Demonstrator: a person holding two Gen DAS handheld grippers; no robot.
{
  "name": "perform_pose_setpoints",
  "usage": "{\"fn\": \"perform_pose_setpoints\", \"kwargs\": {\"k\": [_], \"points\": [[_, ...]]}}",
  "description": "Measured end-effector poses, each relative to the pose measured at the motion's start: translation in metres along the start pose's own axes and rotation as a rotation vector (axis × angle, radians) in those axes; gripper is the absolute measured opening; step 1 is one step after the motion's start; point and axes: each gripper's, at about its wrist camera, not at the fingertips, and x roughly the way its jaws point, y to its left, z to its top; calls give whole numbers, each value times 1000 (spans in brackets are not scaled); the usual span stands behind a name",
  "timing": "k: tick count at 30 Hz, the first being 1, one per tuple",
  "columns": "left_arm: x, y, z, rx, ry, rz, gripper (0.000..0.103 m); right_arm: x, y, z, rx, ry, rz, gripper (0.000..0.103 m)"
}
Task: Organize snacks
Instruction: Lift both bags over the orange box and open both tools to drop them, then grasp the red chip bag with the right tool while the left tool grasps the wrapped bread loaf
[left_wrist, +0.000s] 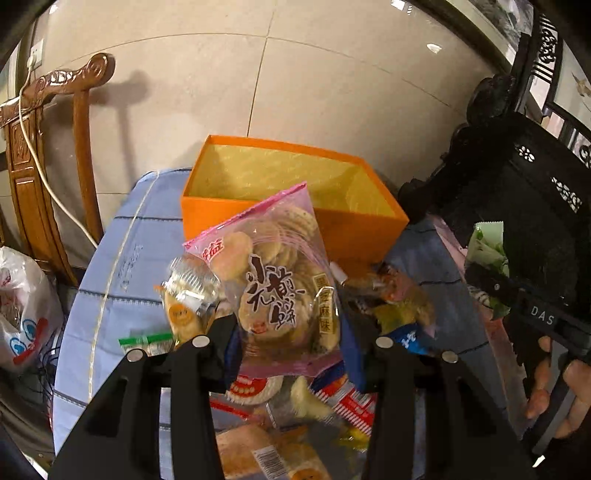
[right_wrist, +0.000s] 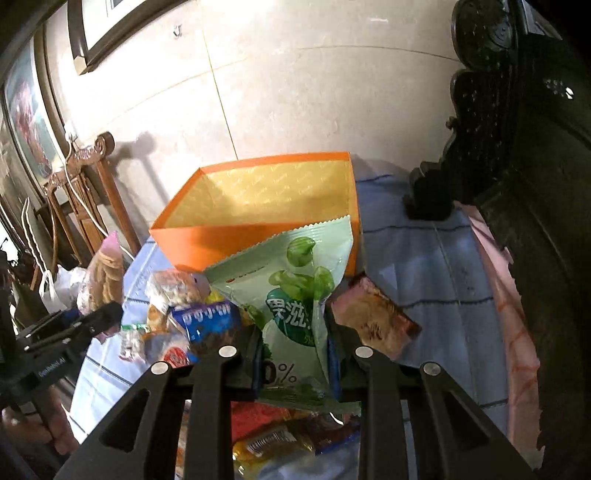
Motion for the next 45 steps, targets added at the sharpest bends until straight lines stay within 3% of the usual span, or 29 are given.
{"fn": "perform_pose_setpoints", "kwargs": {"k": [4, 7, 10, 12, 13, 14, 15, 16, 19, 22, 26, 28, 31, 34, 36, 40, 45], "points": [[9, -5, 36, 8, -7, -6, 43, -1, 4, 39, -24, -33, 4, 26], [25, -10, 78, 33, -19, 2, 44, 3, 8, 87, -42, -60, 15, 26], [47, -12, 126, 52, -25, 33, 44, 20, 16, 135, -82, -71, 21, 26], [74, -9, 158, 50, 16, 43, 47, 46, 19, 164, -108, -39, 19, 32], [85, -6, 169, 54, 30, 65, 64, 66, 20, 176, -123, -6, -4, 35], [95, -4, 177, 61, 39, 97, 79, 76, 20, 180, -133, 8, -39, 50], [103, -1, 184, 73, 37, 144, 90, 88, 19, 183, -145, 25, -95, 57], [104, 1, 186, 82, 22, 169, 90, 94, 17, 184, -147, 30, -121, 62], [98, 10, 185, 79, 0, 187, 93, 92, 10, 179, -115, 3, -99, 63], [81, 16, 171, 64, -16, 188, 95, 78, 1, 161, -87, -5, -75, 63], [51, 24, 128, 56, -25, 176, 97, 57, -1, 123, -60, 18, -53, 64], [35, 20, 91, 63, -18, 143, 98, 46, 0, 94, -48, 33, -40, 67], [15, 17, 22, 106, 16, 121, 98, 32, 10, 25, -57, 88, -13, 71], [5, 15, -52, 165, 54, 127, 98, 36, 31, -56, -119, 178, 17, 72], [4, 15, -92, 197, 88, 138, 98, 41, 40, -83, -160, 208, 17, 72], [14, 17, -135, 176, 156, 144, 98, 53, 51, -97, -238, 209, -1, 78], [37, 27, -150, 121, 181, 170, 98, 75, 64, -95, -313, 201, 2, 87]]}}
